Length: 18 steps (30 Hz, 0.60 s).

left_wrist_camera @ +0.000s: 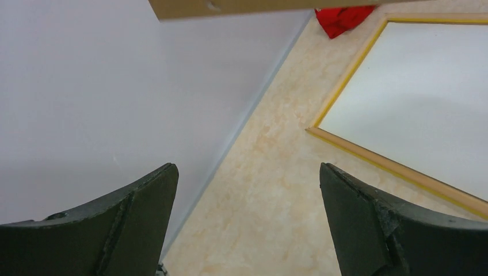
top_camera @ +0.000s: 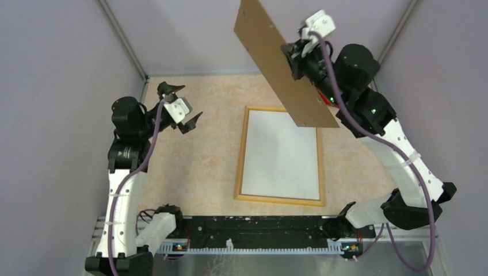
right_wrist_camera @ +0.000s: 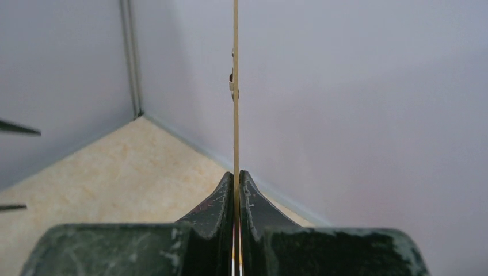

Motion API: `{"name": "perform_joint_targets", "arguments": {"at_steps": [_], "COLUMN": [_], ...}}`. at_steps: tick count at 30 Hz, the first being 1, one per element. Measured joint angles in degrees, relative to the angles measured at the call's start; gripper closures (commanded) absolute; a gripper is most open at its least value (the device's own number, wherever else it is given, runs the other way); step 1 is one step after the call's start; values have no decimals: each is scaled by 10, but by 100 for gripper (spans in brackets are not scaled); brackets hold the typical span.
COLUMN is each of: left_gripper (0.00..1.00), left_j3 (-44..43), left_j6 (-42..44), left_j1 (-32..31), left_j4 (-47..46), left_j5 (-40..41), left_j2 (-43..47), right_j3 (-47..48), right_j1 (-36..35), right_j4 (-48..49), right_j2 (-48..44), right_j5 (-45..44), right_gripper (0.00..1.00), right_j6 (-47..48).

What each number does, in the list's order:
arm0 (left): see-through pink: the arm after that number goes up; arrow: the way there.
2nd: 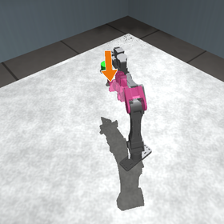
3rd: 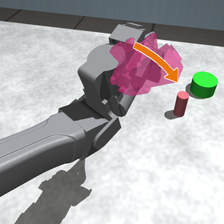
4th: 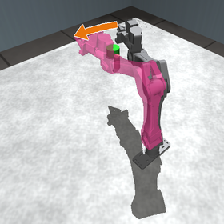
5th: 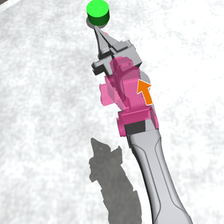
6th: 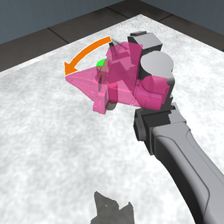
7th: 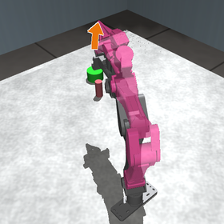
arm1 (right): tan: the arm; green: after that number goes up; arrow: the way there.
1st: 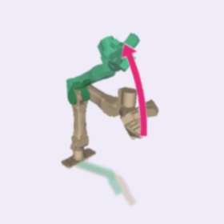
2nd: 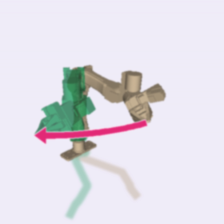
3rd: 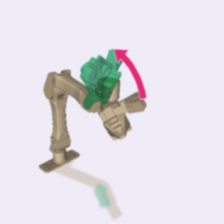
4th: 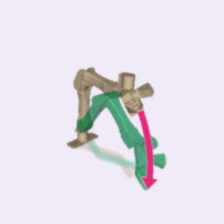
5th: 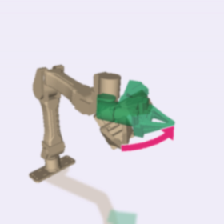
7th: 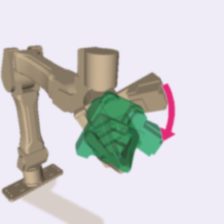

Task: Put the photo into the frame
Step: Turn over the photo frame item on the photo frame.

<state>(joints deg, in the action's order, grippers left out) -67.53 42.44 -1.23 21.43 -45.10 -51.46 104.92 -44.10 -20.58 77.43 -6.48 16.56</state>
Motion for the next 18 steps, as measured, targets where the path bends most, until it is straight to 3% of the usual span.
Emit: {"name": "perform_joint_targets", "arguments": {"at_steps": [5, 9, 15, 18], "left_gripper": [1, 4, 5, 6], "left_j3": [27, 54, 68, 68], "left_j6": [-44, -61, -62, -59], "left_j1": [0, 0, 0, 0], "left_j4": [-11, -7, 3, 14], "left_j5": [11, 13, 20, 21], "left_j2": [-21, -41, -66, -77], "right_j3": [112, 99, -164, -292], "right_j1": [38, 132, 271, 306], "right_j4": [-57, -109, -98, -78], "right_j2": [23, 19, -41, -59], "right_j5": [-74, -52, 45, 100], "right_gripper": [100, 100, 100, 100], "right_j6": [-129, -274, -457, -524]}}
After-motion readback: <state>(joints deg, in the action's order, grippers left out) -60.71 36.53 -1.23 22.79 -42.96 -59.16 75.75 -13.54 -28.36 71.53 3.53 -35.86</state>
